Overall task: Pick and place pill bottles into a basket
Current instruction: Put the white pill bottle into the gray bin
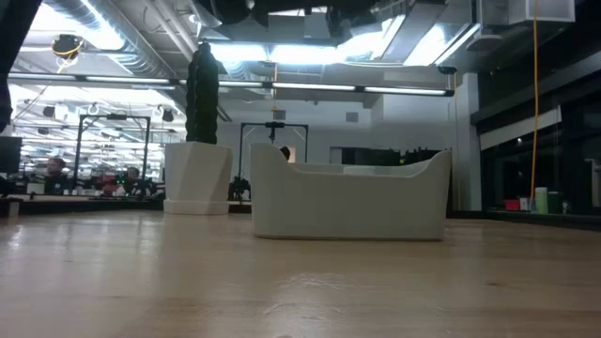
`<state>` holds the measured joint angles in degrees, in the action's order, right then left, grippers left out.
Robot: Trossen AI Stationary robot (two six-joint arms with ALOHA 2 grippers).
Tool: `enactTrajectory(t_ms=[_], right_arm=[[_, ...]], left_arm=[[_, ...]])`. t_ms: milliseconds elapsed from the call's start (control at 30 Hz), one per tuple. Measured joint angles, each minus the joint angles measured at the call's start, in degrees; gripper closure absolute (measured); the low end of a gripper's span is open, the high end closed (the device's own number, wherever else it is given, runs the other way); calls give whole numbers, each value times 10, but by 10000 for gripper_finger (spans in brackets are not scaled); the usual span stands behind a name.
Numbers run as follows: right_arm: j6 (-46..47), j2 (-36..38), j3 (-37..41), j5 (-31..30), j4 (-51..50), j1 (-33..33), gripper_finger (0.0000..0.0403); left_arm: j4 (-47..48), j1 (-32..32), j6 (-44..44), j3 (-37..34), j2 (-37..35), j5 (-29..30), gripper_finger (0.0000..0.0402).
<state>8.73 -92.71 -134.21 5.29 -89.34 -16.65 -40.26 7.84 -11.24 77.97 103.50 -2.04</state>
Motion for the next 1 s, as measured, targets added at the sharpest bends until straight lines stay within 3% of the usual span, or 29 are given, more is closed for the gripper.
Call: enactTrajectory(t_ms=[300, 600, 1000], right_arm=[[18, -6, 4, 50, -4, 22, 162], [64, -3, 7, 37, -4, 63, 162], [79, -3, 136, 16, -5, 75, 164]], left_arm=[[8, -21, -17, -8, 41, 9, 238], [-23, -25, -15, -8, 45, 20, 238], [-15, -30, -15, -9, 45, 16, 238]])
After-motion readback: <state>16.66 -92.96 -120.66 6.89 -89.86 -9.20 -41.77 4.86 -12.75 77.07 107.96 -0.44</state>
